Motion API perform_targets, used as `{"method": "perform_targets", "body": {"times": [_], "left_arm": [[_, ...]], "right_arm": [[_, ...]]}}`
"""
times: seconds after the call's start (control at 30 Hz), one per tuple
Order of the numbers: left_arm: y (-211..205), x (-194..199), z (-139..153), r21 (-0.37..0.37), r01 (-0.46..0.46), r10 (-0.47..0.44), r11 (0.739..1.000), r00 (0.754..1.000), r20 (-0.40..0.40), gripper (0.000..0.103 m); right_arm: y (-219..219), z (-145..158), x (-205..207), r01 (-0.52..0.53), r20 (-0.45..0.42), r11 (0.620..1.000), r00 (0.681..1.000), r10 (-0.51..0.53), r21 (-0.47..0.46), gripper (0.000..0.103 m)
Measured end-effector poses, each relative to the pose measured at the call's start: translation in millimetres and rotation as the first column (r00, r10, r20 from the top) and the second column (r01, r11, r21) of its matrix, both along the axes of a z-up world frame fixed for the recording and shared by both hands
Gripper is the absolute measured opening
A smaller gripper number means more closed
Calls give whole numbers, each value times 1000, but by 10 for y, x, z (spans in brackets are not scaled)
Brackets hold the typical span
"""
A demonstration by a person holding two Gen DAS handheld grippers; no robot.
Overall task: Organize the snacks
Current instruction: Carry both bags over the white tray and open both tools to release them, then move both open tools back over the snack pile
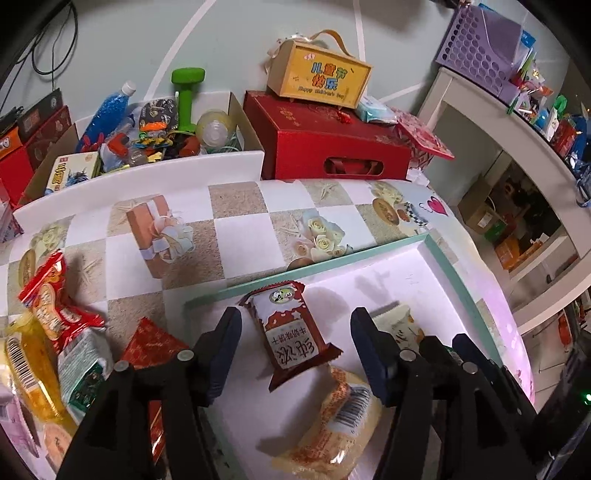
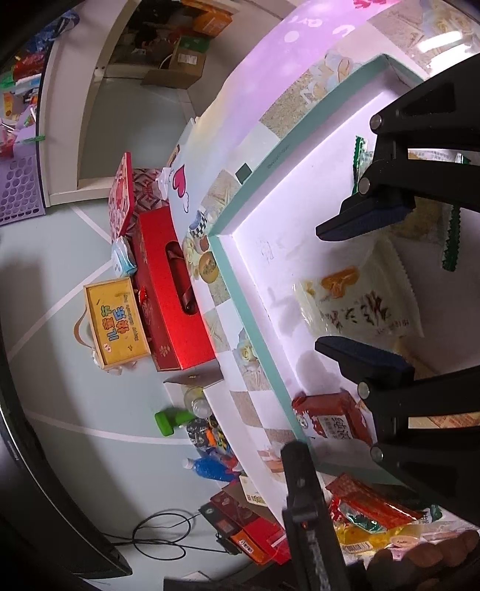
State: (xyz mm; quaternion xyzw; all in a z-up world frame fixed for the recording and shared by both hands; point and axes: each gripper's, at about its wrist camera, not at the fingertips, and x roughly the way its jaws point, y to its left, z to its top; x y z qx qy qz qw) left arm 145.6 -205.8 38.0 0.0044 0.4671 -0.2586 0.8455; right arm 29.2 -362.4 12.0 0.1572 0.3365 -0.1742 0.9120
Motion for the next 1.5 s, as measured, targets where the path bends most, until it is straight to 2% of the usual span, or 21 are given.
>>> {"method": "perform_targets", "body": {"times": [0.07,0.13,0.17,0.2,0.23,0.27,0.4,0.47,0.7,0.97,1.13,1.33,1.43,1.5], "left_arm": [[57,-66,52,-2,-11,11,1000,1000,13,64],[146,-142,95,0,-32,32,999,999,31,73],[185,-164,100,0,-42,42,999,998,37,77],[222,-190,101,4,-55,55,998,998,42,89],[269,-220,96,13,-75,74,997,996,55,95],[310,-245,89,25,-97,94,995,993,74,96],[421,-327,48,88,-169,155,982,977,150,101],[453,-343,24,101,-183,165,978,973,161,102],[507,-434,-74,128,-205,178,970,964,199,103],[599,-583,-66,115,-206,170,972,950,262,103],[766,-621,-10,80,-230,202,970,943,264,103],[1013,-658,43,78,-266,236,961,933,272,103],[1158,-665,49,73,-283,256,956,932,257,103],[1282,-659,57,40,-297,280,954,930,237,103]], "right_arm": [[7,17,-9,0,-5,1000,1000,0,-4,57],[15,36,-15,0,-14,1000,1000,0,-10,59],[20,39,-13,-4,-22,1000,1000,3,-10,66],[25,37,-10,-4,-32,1000,999,3,-14,70],[31,35,-7,0,-42,1000,999,-1,-21,81],[34,30,-3,4,-53,1000,999,-5,-30,87],[-6,7,2,11,-74,1000,997,-13,-23,92],[-23,-10,4,13,-81,1000,997,-14,-15,103],[-5,5,-2,-6,-65,1000,998,5,-11,103],[115,45,17,-28,-42,998,999,26,-54,103],[157,50,41,-42,-39,999,998,41,-28,103],[218,45,52,-67,-43,998,997,68,18,103],[290,61,69,-91,-33,995,995,92,35,103],[381,101,83,-115,-22,993,993,116,18,103]]}}
